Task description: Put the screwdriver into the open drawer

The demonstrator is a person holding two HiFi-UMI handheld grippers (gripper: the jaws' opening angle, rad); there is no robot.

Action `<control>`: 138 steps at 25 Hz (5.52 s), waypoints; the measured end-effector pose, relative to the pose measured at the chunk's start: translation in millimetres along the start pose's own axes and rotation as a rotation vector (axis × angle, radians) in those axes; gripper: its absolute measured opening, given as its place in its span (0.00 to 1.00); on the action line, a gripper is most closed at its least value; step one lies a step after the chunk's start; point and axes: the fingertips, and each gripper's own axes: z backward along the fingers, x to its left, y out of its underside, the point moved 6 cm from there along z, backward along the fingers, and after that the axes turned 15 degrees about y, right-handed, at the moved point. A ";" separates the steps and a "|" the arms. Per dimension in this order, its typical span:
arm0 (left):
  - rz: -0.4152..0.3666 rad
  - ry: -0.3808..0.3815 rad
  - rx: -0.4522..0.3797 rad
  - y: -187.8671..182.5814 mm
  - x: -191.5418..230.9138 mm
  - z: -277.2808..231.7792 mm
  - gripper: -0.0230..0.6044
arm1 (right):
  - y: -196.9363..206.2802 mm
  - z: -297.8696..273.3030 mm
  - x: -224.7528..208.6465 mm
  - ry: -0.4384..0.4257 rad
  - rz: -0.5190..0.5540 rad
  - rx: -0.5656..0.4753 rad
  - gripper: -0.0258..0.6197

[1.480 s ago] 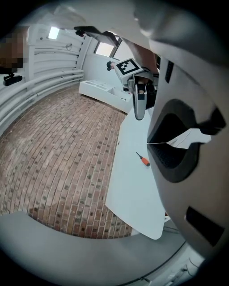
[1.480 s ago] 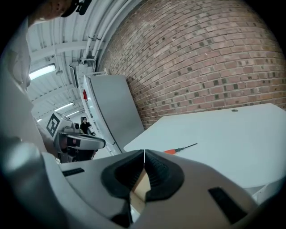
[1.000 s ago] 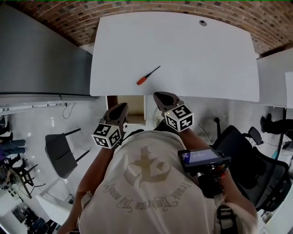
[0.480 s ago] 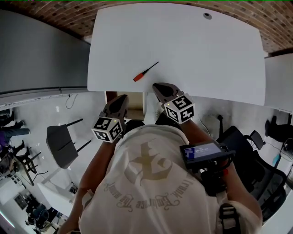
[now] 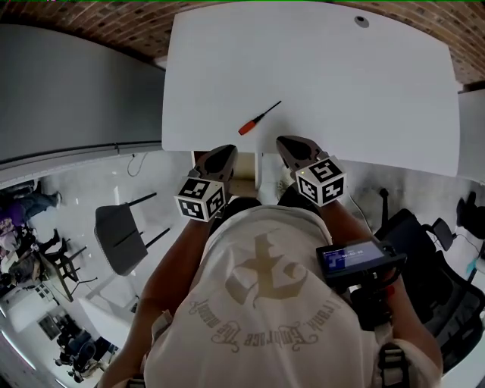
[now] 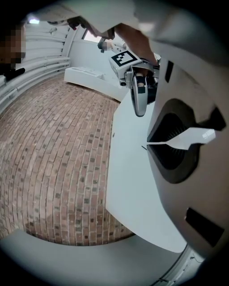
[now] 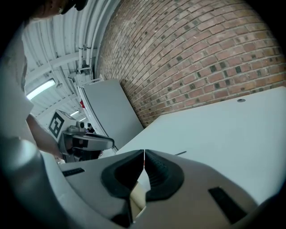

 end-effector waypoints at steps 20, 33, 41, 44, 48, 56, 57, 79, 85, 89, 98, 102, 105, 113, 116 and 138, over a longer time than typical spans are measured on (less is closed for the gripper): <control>-0.072 0.059 0.198 -7.3 32.8 -48.5 0.33 | 17.1 4.4 -12.4 0.054 -0.084 0.006 0.08; -0.116 0.092 0.347 3.6 34.1 -87.2 0.38 | 38.7 36.4 -24.9 0.106 -0.137 -0.023 0.08; -0.154 0.121 0.473 10.6 51.1 -108.5 0.38 | 45.6 42.5 -32.5 0.145 -0.174 -0.015 0.08; -0.151 0.137 0.512 14.1 56.1 -115.7 0.38 | 48.5 44.8 -35.4 0.161 -0.192 -0.014 0.08; -0.159 0.146 0.571 19.2 62.0 -126.2 0.38 | 53.1 49.2 -41.9 0.184 -0.212 -0.013 0.08; -0.188 0.142 0.703 19.8 72.6 -142.1 0.34 | 56.9 53.4 -50.3 0.222 -0.247 -0.030 0.08; -0.192 0.138 0.722 19.6 73.4 -144.1 0.34 | 56.6 53.9 -51.5 0.227 -0.250 -0.032 0.08; -0.169 0.116 1.039 30.7 85.7 -163.1 0.20 | 67.0 60.0 -63.7 0.285 -0.321 -0.040 0.08; -0.163 0.118 1.033 28.2 84.0 -163.8 0.19 | 65.2 58.6 -65.6 0.284 -0.337 -0.034 0.08; -0.156 0.135 1.018 27.7 83.8 -164.2 0.19 | 64.8 58.2 -67.0 0.285 -0.336 -0.033 0.08; -0.146 0.165 0.931 27.0 78.5 -158.2 0.19 | 66.1 57.2 -66.1 0.274 -0.327 -0.024 0.08; -0.143 0.168 0.872 20.5 71.6 -155.7 0.19 | 65.5 55.0 -62.2 0.260 -0.322 -0.020 0.08; -0.120 0.164 0.806 14.6 66.6 -151.5 0.19 | 64.1 53.5 -58.3 0.243 -0.308 -0.021 0.08; -0.048 0.156 0.634 -4.1 52.4 -134.1 0.19 | 58.2 48.1 -45.6 0.189 -0.261 -0.006 0.08; -0.032 0.141 0.565 -9.9 51.2 -126.2 0.19 | 56.7 44.7 -41.6 0.172 -0.257 0.001 0.08; -0.031 0.148 0.271 -12.9 35.2 -112.8 0.19 | 55.5 41.4 -49.7 0.169 -0.160 0.008 0.08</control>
